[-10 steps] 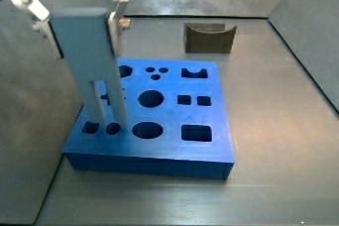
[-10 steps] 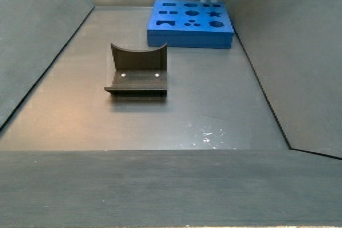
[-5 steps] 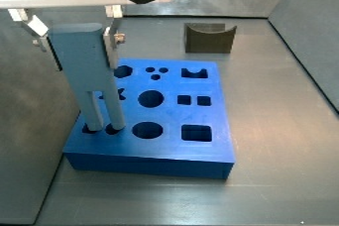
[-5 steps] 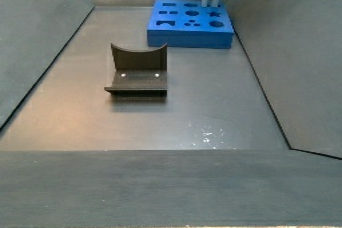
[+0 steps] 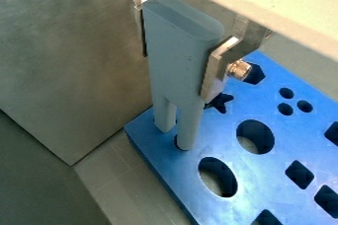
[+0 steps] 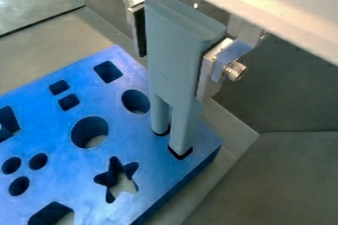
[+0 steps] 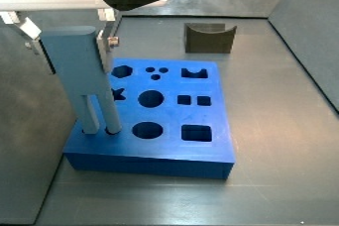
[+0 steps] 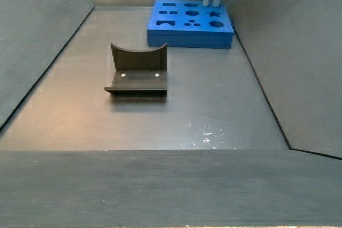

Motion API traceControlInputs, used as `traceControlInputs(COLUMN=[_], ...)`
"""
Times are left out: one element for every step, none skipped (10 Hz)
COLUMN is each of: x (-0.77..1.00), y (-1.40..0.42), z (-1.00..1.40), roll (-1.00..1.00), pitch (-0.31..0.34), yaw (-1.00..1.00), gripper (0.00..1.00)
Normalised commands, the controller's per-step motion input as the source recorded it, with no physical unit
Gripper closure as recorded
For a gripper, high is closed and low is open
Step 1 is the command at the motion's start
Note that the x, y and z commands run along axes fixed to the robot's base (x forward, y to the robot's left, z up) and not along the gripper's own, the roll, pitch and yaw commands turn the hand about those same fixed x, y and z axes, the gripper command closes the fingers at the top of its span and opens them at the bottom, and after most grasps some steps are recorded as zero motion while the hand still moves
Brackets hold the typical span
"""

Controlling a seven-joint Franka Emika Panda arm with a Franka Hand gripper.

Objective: Pick up the square-circle object. Move up. Rotate the square-circle object. Move to above the board. Insert the square-circle object.
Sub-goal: Insert the square-circle object.

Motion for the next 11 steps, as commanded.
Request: traceControlInputs(x=[-0.01, 0.0, 0.0, 0.0, 0.01, 0.0, 0.0, 0.05, 0.07, 0.0, 0.0], y=[0.0, 0.0, 0.01, 0.0, -0.05, -0.13, -0.12, -0.09, -0.08, -0.06, -0.13], z=[-0.21, -0.17, -0.21, -0.45, -0.71, -0.97, -1.0, -1.0, -0.99, -0.65, -0.44], roll=[0.09, 0.02, 0.07, 0.08, 0.1, 0.1, 0.08, 0.06, 0.02, -0.07, -0.03], pitch=[0.046, 0.04, 0.053, 0.0, -0.016, -0.12, -0.113, -0.097, -0.127, -0.289, -0.286], yaw=[-0.16, -0.26, -0.31, -0.26, -0.23, -0.22, -0.23, -0.23, -0.18, 0.0, 0.03], gripper=[1.0, 1.0, 1.0, 1.0, 1.0, 1.0, 1.0, 1.0, 1.0, 1.0, 1.0])
